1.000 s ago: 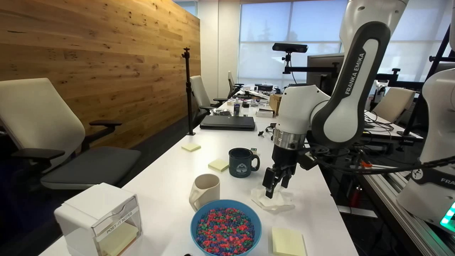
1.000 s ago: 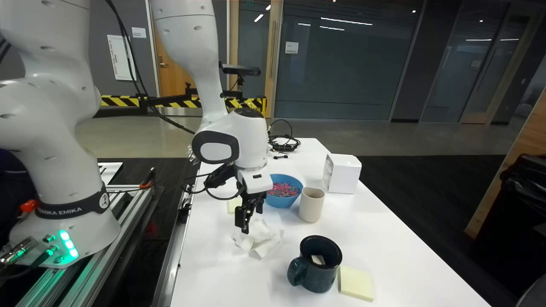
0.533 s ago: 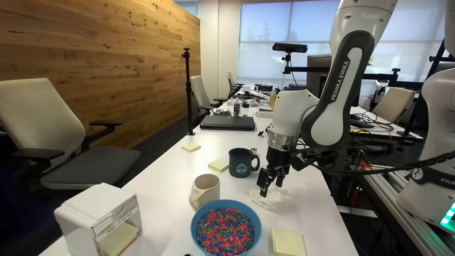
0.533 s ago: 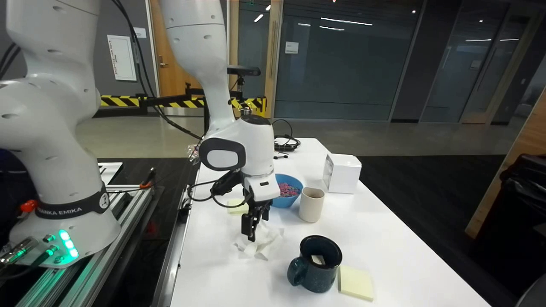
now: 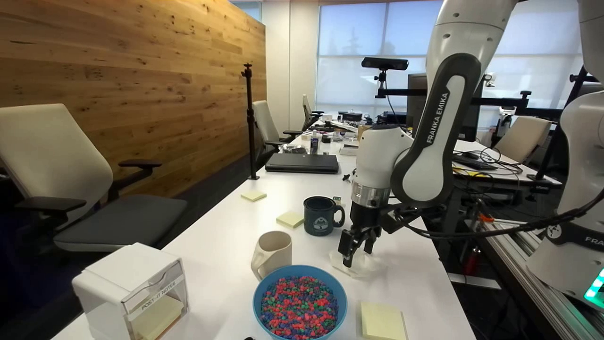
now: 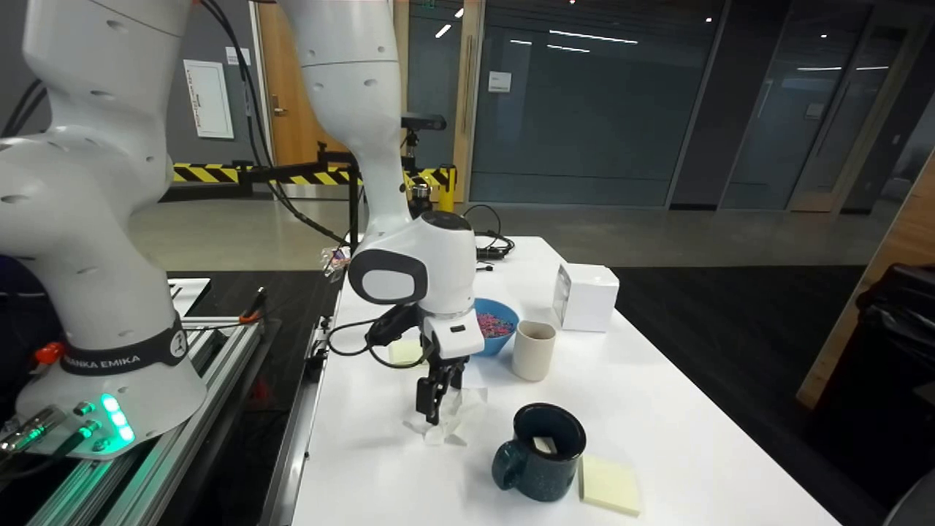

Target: Use the paper towel to wipe the table

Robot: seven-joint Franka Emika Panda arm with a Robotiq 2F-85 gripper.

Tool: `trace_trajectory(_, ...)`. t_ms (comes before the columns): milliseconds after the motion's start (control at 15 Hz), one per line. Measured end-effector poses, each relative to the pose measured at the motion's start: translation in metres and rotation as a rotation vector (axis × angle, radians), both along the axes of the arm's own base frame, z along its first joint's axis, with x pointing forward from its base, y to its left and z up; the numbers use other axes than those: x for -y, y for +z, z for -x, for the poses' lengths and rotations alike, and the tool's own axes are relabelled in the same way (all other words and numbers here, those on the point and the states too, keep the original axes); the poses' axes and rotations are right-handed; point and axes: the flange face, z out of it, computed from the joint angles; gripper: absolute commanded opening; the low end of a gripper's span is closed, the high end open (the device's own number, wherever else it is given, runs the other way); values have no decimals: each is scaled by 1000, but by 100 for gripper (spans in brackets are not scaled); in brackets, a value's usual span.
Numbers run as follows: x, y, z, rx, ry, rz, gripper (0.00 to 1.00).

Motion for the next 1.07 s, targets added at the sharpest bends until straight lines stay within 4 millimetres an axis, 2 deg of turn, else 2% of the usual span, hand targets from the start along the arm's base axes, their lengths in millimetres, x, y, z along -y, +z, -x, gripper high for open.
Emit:
trace_trajectory(267, 3, -6, -4, -4, -9, 0, 45)
trace_trajectory(667, 4, -2, -11, 10, -11, 0, 2)
trace_trajectory(1067, 4, 0, -15, 19, -12, 0, 0)
